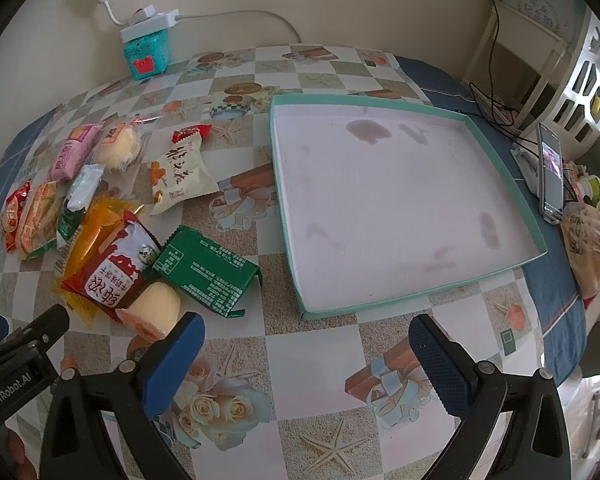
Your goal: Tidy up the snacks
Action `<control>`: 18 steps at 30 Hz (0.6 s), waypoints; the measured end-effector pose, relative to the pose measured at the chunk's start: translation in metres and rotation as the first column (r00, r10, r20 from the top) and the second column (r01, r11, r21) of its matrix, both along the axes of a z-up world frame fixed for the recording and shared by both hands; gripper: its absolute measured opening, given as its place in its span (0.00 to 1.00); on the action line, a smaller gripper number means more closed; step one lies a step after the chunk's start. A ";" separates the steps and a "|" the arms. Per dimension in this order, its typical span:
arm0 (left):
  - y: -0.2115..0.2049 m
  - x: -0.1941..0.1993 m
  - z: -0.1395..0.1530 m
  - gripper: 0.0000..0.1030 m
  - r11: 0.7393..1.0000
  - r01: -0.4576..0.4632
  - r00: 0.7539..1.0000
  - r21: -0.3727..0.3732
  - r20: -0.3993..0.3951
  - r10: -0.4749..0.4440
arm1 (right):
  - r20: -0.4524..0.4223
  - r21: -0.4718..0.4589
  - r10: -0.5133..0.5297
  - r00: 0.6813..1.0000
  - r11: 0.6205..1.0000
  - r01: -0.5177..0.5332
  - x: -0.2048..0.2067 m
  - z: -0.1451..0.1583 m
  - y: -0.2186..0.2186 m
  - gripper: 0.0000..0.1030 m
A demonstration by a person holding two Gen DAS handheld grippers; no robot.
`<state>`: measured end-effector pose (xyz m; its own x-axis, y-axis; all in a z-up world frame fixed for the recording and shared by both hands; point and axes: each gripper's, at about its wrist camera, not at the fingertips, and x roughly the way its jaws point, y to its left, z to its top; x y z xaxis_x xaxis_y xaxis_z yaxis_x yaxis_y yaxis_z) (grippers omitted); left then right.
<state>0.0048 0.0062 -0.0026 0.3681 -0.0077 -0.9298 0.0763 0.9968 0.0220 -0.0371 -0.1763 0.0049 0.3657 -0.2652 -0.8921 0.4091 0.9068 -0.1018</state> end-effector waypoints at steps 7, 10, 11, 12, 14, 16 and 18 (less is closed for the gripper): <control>0.000 0.000 0.000 1.00 1.000 -0.001 1.000 -0.001 0.000 0.001 | -0.001 -0.001 0.000 1.000 1.000 0.000 0.000 0.000 0.000 1.00; 0.000 0.000 0.000 1.00 1.000 -0.001 1.000 -0.001 -0.001 0.001 | -0.002 -0.001 0.000 1.000 1.000 0.000 0.000 0.000 0.000 1.00; 0.000 0.000 0.001 1.00 1.000 -0.001 1.000 -0.001 -0.001 0.001 | -0.003 -0.003 0.000 1.000 1.000 0.000 0.001 -0.001 0.001 1.00; 0.000 0.000 0.000 1.00 1.000 -0.002 1.000 -0.001 -0.001 0.002 | -0.003 -0.003 0.000 1.000 1.000 0.000 0.001 -0.001 0.001 1.00; 0.000 0.000 0.000 1.00 1.000 -0.001 1.000 -0.001 -0.001 0.001 | -0.004 -0.003 0.000 1.000 1.000 0.000 0.000 -0.001 0.001 1.00; 0.000 0.000 0.000 1.00 1.000 -0.001 1.000 -0.001 -0.001 0.001 | -0.004 -0.004 0.000 1.000 1.000 0.000 0.001 -0.001 0.001 1.00; 0.000 0.000 0.000 1.00 1.000 -0.001 1.000 -0.001 -0.002 0.001 | -0.004 -0.003 0.001 1.000 1.000 -0.001 0.001 -0.001 0.001 1.00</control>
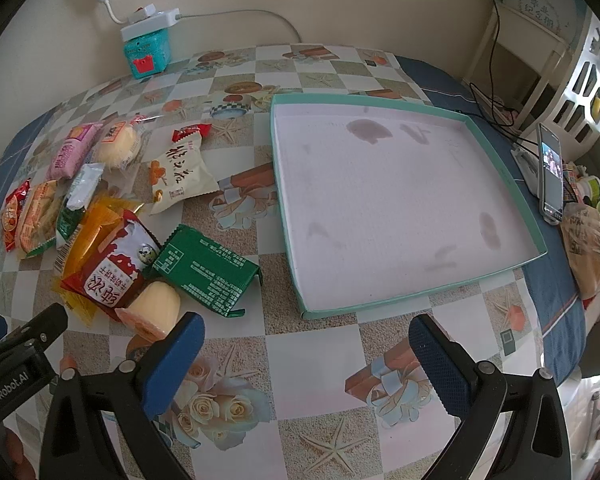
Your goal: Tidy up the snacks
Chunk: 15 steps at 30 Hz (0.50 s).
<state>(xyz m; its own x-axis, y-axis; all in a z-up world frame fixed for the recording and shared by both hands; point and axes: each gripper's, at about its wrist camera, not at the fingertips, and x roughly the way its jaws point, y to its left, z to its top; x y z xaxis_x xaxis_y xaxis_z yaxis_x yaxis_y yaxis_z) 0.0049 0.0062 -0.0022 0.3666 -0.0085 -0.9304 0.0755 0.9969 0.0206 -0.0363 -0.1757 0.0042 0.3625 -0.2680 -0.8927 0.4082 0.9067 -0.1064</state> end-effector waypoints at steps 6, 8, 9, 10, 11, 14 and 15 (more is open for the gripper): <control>0.000 0.000 0.000 1.00 1.000 0.000 1.000 0.000 0.001 0.000 | 0.000 -0.001 0.001 1.000 1.000 -0.001 0.000 0.000 0.000 1.00; 0.000 0.000 0.000 1.00 1.000 0.000 1.000 0.000 0.001 0.000 | -0.001 -0.001 0.002 1.000 1.000 -0.002 -0.001 -0.001 0.000 1.00; 0.000 0.000 0.000 1.00 1.000 0.000 1.000 -0.001 0.001 0.000 | -0.001 -0.001 0.001 1.000 1.000 -0.001 0.000 -0.001 0.000 1.00; 0.000 0.000 0.000 1.00 1.000 0.000 1.000 -0.001 0.001 0.000 | -0.001 -0.001 0.001 1.000 1.000 -0.001 0.000 0.000 0.000 1.00; 0.000 0.000 0.000 1.00 1.000 0.000 1.000 -0.001 0.001 0.000 | -0.001 -0.001 0.001 1.000 1.000 -0.001 -0.001 -0.001 0.000 1.00; 0.000 0.000 0.000 1.00 1.000 0.000 1.000 -0.001 0.001 0.000 | -0.002 -0.002 0.002 1.000 1.000 -0.002 0.000 -0.001 0.000 1.00; 0.000 0.000 0.000 1.00 1.000 0.000 1.000 -0.001 0.001 0.000 | -0.003 -0.003 0.002 1.000 1.000 -0.002 0.000 -0.001 0.000 1.00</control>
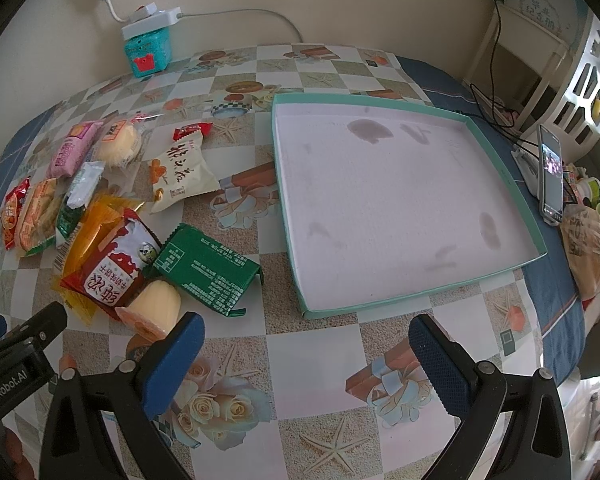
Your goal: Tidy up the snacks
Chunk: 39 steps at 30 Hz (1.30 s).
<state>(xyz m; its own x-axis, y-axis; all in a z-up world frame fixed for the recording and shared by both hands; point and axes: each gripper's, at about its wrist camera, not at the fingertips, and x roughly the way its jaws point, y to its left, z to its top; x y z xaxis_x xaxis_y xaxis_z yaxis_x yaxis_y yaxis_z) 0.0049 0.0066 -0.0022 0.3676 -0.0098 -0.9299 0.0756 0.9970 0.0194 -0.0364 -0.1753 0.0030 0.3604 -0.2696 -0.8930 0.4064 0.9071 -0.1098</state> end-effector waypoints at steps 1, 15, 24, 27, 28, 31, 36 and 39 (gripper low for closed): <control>0.000 0.000 0.000 1.00 1.000 -0.001 1.000 -0.001 0.000 0.001 | 0.000 -0.001 0.000 1.000 1.000 0.000 0.000 0.000 0.000 1.00; 0.004 0.001 0.001 1.00 1.000 -0.005 1.000 -0.015 -0.005 0.005 | -0.012 -0.010 0.015 1.000 1.000 -0.016 0.003 -0.001 0.006 1.00; 0.013 0.007 0.002 1.00 0.999 -0.035 0.999 -0.035 -0.003 0.035 | 0.006 0.025 0.040 0.999 0.999 -0.041 0.007 -0.001 0.011 1.00; 0.021 0.012 0.003 1.00 0.996 -0.065 0.998 -0.066 -0.003 0.065 | 0.004 0.087 0.063 0.998 0.994 -0.063 0.012 -0.005 0.015 1.00; 0.023 0.014 0.003 1.00 0.994 -0.071 0.997 -0.085 -0.011 0.070 | 0.000 0.106 0.069 0.998 0.992 -0.069 0.014 -0.007 0.017 1.00; 0.027 0.022 0.003 1.00 0.988 -0.073 0.997 -0.133 -0.028 0.070 | -0.004 0.155 0.098 0.995 0.983 -0.097 0.020 -0.012 0.025 1.00; 0.023 0.036 0.003 1.00 0.982 -0.051 0.998 -0.184 -0.033 0.046 | 0.005 0.251 0.125 0.992 0.960 -0.122 0.029 -0.022 0.035 1.00; 0.018 0.050 -0.003 1.00 0.978 -0.032 0.998 -0.205 -0.066 0.019 | 0.004 0.280 0.119 0.993 0.953 -0.115 0.034 -0.028 0.039 1.00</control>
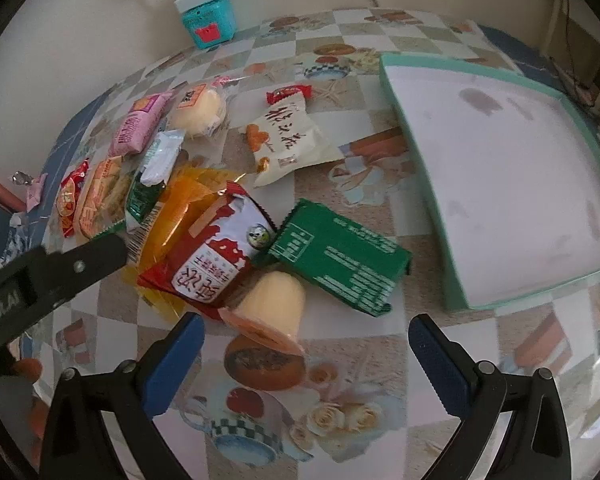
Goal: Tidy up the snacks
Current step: 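Grasp the pudding cup with the right tool while the left tool grasps the orange bread bag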
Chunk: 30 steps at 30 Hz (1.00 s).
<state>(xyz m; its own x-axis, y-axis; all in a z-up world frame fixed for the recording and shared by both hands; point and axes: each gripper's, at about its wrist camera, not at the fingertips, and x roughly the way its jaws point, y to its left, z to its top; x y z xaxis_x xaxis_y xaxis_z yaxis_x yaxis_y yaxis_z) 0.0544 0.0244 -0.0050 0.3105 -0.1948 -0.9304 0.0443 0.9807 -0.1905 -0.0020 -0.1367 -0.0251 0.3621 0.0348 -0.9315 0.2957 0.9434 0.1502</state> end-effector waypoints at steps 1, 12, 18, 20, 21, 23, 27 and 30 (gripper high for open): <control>-0.002 0.002 -0.001 1.00 1.000 0.008 1.000 -0.002 -0.004 -0.008 | -0.001 0.014 0.001 1.000 1.000 -0.001 0.001 -0.001 0.001 1.00; -0.030 0.029 -0.022 0.85 0.996 0.087 0.994 -0.018 -0.062 -0.088 | -0.038 0.015 -0.003 0.999 1.000 0.003 0.014 -0.018 0.006 0.84; -0.026 0.034 -0.025 0.80 0.996 0.071 0.994 -0.056 -0.074 -0.075 | -0.028 0.015 0.013 1.000 1.000 -0.012 0.014 -0.016 0.010 0.71; -0.023 0.033 -0.025 0.80 0.996 0.062 0.995 -0.058 -0.072 -0.066 | -0.024 0.015 0.007 1.000 1.000 -0.006 0.014 -0.016 0.010 0.66; -0.020 0.032 -0.024 0.80 0.997 0.057 0.996 -0.054 -0.070 -0.061 | -0.024 0.018 0.001 1.000 1.000 -0.001 0.013 -0.015 0.009 0.62; -0.017 0.029 -0.022 0.80 0.998 0.053 0.996 -0.045 -0.064 -0.055 | -0.024 0.021 -0.004 1.000 1.000 0.004 0.011 -0.013 0.006 0.58; -0.024 0.027 -0.025 0.72 0.996 0.076 0.994 -0.044 -0.077 -0.079 | -0.022 0.027 -0.006 1.000 1.000 0.007 0.011 -0.012 0.003 0.51; -0.028 0.027 -0.025 0.65 0.994 0.090 0.992 -0.054 -0.078 -0.094 | -0.016 0.034 -0.003 1.000 0.999 0.004 0.011 -0.012 0.001 0.47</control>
<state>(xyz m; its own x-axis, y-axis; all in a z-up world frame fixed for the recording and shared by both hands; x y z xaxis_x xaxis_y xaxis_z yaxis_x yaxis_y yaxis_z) 0.0817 -0.0038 -0.0305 0.2134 -0.2659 -0.9401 0.1169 0.9623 -0.2456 0.0093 -0.1353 -0.0374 0.3471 0.0649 -0.9356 0.3017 0.9368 0.1769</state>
